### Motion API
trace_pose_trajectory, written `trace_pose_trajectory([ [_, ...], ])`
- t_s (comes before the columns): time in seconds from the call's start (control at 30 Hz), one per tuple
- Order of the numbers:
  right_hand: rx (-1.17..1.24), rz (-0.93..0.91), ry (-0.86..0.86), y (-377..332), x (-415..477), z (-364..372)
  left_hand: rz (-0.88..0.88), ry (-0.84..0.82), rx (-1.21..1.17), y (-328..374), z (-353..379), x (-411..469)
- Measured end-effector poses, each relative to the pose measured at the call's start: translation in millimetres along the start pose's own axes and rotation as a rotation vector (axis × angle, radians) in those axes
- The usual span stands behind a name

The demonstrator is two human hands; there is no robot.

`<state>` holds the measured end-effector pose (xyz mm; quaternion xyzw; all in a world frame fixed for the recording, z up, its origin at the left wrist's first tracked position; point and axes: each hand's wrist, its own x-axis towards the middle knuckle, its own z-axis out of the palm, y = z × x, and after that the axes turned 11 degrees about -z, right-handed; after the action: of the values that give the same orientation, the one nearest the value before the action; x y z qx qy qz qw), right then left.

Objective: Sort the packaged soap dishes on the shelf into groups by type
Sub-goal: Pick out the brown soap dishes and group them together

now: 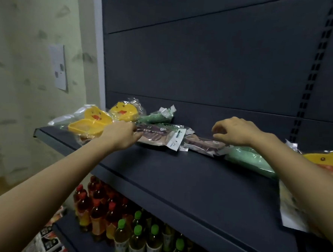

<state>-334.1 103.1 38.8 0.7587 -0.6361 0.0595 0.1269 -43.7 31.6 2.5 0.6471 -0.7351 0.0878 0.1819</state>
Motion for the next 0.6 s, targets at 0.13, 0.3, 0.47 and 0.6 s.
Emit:
trace_pose_trajectory([
  [0.13,0.002,0.165,-0.014,-4.4,10.2,6.6,0.034,-0.076,0.016,-13.8,18.8,49.5],
  [0.3,0.011,0.37,0.028,-20.4,10.2,15.1,0.055,-0.233,-0.027,-15.7,26.7,86.4],
  [0.47,0.004,0.543,0.064,-32.4,2.5,25.9,-0.031,-0.467,-0.376,-12.9,43.4,114.4],
  [0.6,0.068,0.659,0.148,-34.4,3.8,32.3,-0.141,-0.764,-0.806,-19.1,67.0,132.8],
])
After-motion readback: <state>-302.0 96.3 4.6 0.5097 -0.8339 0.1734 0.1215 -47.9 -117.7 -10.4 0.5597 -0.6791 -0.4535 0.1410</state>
